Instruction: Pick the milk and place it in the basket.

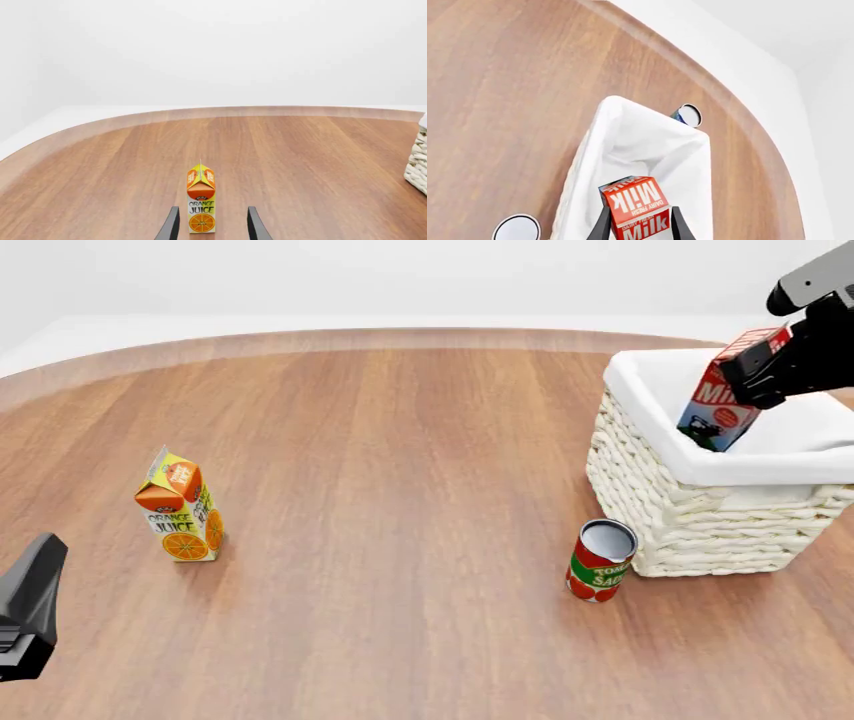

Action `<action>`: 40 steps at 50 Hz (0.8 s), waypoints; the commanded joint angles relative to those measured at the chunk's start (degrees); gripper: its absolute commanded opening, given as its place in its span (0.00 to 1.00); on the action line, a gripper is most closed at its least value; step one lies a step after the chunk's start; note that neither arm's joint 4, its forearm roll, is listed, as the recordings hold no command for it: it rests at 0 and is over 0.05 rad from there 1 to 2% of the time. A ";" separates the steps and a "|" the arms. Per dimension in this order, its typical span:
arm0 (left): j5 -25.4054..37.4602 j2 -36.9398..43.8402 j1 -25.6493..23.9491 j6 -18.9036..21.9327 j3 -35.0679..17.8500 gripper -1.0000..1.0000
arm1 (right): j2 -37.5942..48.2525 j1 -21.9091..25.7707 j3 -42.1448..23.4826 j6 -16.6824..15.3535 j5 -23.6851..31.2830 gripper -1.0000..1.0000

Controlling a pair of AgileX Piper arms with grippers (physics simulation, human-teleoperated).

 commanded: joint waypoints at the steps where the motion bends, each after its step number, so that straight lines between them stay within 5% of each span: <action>1: 0.00 0.00 0.00 0.00 0.00 1.00 | 1.11 -0.06 -1.02 1.62 -1.69 0.00; 38: 0.00 0.00 0.00 0.00 0.00 1.00 | 4.40 -1.09 0.55 0.88 -5.50 0.00; 39: 0.00 0.00 0.00 0.00 0.00 1.00 | 4.42 -1.16 0.50 0.82 -5.48 1.00; 40: 0.00 0.00 0.00 0.00 0.00 1.00 | 4.46 -1.21 0.47 0.75 -5.48 1.00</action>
